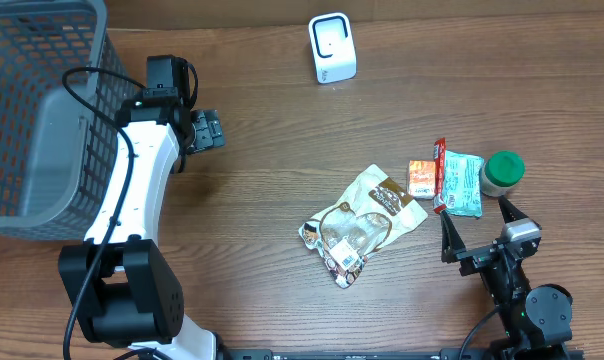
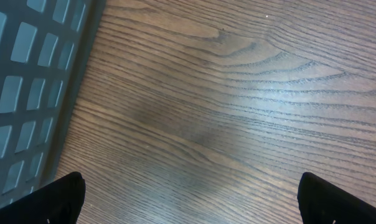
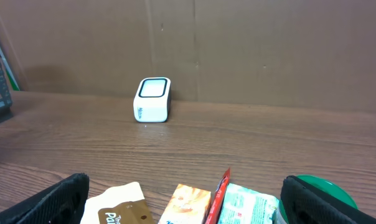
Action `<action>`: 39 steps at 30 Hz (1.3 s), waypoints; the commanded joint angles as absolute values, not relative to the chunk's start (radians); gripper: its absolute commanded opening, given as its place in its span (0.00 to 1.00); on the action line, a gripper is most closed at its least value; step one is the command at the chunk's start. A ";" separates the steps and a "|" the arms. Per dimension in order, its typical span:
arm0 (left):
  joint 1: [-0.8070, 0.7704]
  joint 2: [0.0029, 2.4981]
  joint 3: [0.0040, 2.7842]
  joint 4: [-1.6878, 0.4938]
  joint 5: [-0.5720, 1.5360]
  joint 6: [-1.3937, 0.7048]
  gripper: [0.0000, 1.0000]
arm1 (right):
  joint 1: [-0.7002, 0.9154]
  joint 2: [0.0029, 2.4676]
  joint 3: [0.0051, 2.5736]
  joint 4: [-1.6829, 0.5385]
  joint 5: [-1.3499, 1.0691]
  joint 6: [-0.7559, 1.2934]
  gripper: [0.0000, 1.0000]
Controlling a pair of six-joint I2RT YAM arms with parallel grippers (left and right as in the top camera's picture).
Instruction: Scan the item barcode
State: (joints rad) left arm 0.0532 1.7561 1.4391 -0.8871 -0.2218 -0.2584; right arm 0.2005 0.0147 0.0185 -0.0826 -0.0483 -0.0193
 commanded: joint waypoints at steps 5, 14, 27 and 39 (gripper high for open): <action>0.052 1.741 1.448 -0.886 -0.236 -0.250 1.00 | 0.195 0.003 0.008 -0.081 -0.054 -0.024 1.00; 0.050 1.428 1.448 -0.886 -0.236 -0.250 1.00 | 0.195 0.003 0.008 -0.081 -0.054 -0.024 1.00; 0.052 0.850 1.448 -0.886 -0.236 -0.250 1.00 | 0.195 0.003 0.008 -0.081 -0.054 -0.024 1.00; 0.052 0.604 1.204 -0.971 -0.184 -0.252 1.00 | 0.195 0.003 0.008 -0.081 -0.054 -0.024 1.00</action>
State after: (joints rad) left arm 0.0532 0.6697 1.2938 -0.9657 -0.2161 -0.2584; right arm 0.1978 0.0147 0.0185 -0.0834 -0.0483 -0.0204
